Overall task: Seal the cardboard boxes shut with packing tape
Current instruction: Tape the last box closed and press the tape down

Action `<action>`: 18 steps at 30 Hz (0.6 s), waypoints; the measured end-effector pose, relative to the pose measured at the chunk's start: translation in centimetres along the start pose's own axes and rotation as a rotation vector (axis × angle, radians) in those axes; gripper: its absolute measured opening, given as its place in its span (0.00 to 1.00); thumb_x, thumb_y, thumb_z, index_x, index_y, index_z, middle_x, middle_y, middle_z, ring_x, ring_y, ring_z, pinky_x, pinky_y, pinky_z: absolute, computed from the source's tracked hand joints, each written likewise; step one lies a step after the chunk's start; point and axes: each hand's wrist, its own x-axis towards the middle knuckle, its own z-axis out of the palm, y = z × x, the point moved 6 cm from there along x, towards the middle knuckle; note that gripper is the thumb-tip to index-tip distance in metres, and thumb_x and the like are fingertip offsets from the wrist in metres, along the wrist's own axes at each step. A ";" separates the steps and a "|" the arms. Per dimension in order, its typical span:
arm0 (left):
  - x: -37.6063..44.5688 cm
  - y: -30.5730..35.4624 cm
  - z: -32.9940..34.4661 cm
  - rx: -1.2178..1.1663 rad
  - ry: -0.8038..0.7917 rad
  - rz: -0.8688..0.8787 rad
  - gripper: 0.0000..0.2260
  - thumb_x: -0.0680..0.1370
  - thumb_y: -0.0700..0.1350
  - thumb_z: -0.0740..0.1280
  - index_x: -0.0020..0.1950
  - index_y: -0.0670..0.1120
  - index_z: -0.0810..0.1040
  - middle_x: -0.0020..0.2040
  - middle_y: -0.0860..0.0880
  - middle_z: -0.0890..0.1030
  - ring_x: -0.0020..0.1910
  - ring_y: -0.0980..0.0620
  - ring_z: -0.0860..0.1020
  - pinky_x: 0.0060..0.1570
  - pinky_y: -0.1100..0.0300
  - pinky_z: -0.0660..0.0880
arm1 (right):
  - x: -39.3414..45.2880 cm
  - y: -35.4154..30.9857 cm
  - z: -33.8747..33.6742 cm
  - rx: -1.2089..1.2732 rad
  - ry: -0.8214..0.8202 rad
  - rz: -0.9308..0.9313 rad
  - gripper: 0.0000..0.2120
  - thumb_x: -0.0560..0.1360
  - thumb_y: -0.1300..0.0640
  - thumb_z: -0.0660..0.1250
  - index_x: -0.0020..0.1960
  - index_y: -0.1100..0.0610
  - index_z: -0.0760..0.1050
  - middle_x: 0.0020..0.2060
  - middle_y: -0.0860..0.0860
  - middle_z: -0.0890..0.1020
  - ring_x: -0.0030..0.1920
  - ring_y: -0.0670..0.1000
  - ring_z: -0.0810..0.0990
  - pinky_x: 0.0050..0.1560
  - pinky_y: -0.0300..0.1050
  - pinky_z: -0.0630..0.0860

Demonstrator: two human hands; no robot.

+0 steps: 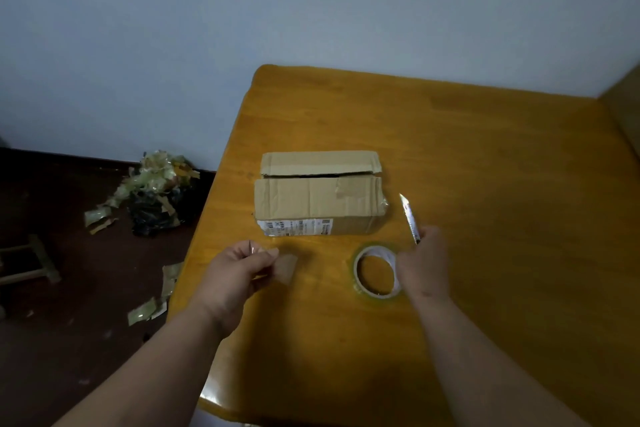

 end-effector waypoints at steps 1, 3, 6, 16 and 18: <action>0.0 0.4 0.5 -0.013 -0.021 0.000 0.13 0.77 0.37 0.67 0.34 0.46 0.69 0.39 0.39 0.74 0.42 0.43 0.74 0.49 0.50 0.74 | 0.7 1.2 -0.3 -0.037 -0.008 0.056 0.12 0.74 0.66 0.61 0.57 0.61 0.72 0.55 0.59 0.77 0.46 0.59 0.76 0.37 0.44 0.69; -0.1 1.0 1.6 -0.048 -0.047 0.001 0.13 0.77 0.36 0.66 0.34 0.46 0.70 0.37 0.41 0.75 0.39 0.46 0.75 0.48 0.52 0.74 | 1.8 3.3 -0.3 -0.145 -0.097 0.146 0.14 0.76 0.65 0.59 0.60 0.64 0.71 0.57 0.62 0.74 0.48 0.61 0.76 0.38 0.47 0.70; -0.3 1.6 3.2 -0.081 -0.060 0.005 0.11 0.76 0.34 0.66 0.36 0.44 0.70 0.34 0.45 0.75 0.36 0.48 0.76 0.48 0.52 0.74 | 2.1 4.6 0.1 -0.310 -0.233 0.140 0.15 0.79 0.61 0.58 0.64 0.63 0.71 0.62 0.62 0.74 0.58 0.63 0.74 0.48 0.49 0.71; -1.0 3.9 7.1 -0.159 -0.151 0.065 0.08 0.69 0.39 0.69 0.34 0.46 0.70 0.33 0.44 0.76 0.34 0.49 0.78 0.45 0.54 0.75 | -0.2 -2.5 -3.1 0.273 -0.229 -0.016 0.08 0.81 0.54 0.61 0.55 0.52 0.78 0.54 0.51 0.81 0.52 0.49 0.78 0.50 0.45 0.75; -1.1 4.6 7.8 -0.210 -0.190 0.079 0.09 0.68 0.39 0.70 0.35 0.46 0.70 0.34 0.45 0.77 0.35 0.48 0.78 0.44 0.55 0.76 | -1.7 -3.7 -1.7 0.477 -0.451 0.087 0.09 0.81 0.50 0.62 0.54 0.53 0.77 0.51 0.51 0.83 0.53 0.50 0.80 0.55 0.47 0.75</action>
